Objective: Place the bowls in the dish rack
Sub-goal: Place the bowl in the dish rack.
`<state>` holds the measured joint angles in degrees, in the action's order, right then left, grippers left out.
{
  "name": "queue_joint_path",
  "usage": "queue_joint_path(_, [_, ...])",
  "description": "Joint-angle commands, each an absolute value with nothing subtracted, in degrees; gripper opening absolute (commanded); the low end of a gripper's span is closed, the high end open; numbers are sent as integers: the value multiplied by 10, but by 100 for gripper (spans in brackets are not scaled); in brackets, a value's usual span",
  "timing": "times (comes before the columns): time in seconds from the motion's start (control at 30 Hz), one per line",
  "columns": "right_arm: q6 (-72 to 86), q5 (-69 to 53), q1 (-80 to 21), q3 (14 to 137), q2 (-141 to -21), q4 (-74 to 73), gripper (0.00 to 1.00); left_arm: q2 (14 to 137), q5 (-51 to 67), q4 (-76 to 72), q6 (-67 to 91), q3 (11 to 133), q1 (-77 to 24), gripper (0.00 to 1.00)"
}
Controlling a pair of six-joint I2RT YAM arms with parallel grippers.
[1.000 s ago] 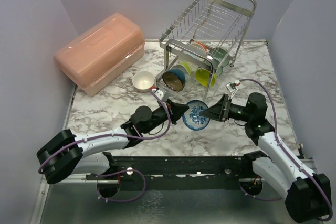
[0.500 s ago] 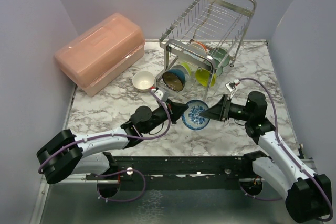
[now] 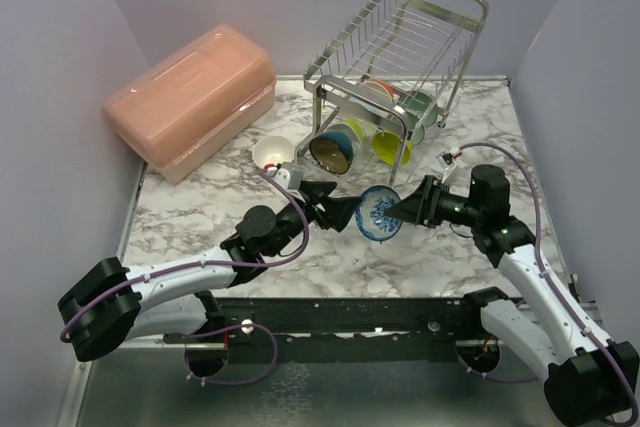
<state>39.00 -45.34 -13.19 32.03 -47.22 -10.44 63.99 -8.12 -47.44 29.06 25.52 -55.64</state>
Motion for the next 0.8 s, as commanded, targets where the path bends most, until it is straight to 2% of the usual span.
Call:
queue_joint_path(0.0, [339,-376,-134,359,-441,-205,0,610,-114,-460,289,240,-559,91])
queue_joint_path(0.43, [294,-153,-134,430,-386,-363,0,555,-184,-395,267,216,-547,99])
queue_joint_path(0.77, [237,-9,-134,432,-383,-335,0,562,-162,-333,290,230,-514,99])
